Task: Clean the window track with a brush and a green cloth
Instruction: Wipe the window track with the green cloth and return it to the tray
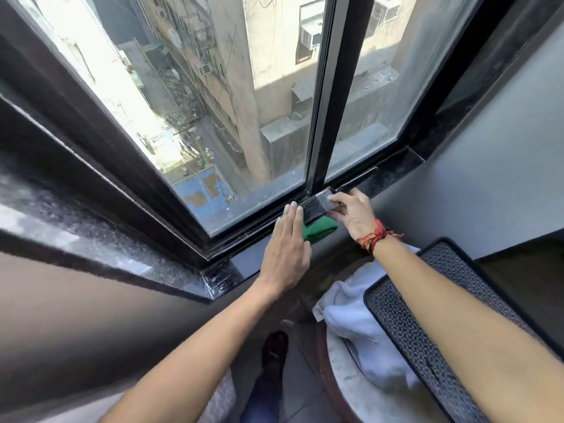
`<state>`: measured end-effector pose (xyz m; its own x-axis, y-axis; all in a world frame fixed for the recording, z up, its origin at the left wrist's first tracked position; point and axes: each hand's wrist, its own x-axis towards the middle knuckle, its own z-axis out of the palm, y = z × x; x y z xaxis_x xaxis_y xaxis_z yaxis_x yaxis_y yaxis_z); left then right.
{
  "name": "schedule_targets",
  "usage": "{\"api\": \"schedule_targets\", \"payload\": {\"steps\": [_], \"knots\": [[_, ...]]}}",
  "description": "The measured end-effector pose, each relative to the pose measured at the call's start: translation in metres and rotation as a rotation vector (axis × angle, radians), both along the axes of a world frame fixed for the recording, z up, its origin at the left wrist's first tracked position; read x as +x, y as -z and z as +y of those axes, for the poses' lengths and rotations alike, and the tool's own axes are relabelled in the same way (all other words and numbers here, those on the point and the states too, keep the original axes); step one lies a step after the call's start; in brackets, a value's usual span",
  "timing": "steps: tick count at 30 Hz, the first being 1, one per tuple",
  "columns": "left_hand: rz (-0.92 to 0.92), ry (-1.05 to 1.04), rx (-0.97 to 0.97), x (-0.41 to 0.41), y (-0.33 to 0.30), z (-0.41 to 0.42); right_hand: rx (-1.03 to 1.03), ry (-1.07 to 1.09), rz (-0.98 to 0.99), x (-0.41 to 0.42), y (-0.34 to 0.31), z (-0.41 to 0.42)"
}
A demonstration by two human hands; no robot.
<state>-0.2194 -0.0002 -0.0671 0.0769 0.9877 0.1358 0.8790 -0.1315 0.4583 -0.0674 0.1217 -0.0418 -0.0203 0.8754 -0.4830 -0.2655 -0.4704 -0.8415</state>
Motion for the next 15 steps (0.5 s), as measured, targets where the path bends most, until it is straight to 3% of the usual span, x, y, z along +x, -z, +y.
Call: {"api": "schedule_targets", "payload": {"steps": [5, 10, 15], "knots": [[0.16, -0.142, -0.055, -0.031, -0.005, -0.048, -0.016, -0.25, -0.031, -0.077, 0.013, -0.055], [0.205, -0.313, -0.195, -0.052, 0.002, -0.091, -0.028, -0.414, -0.325, -0.141, 0.022, -0.094], [0.224, -0.296, -0.296, -0.066, 0.011, -0.111, -0.121, -0.439, -0.404, -0.161, 0.025, -0.112]]}}
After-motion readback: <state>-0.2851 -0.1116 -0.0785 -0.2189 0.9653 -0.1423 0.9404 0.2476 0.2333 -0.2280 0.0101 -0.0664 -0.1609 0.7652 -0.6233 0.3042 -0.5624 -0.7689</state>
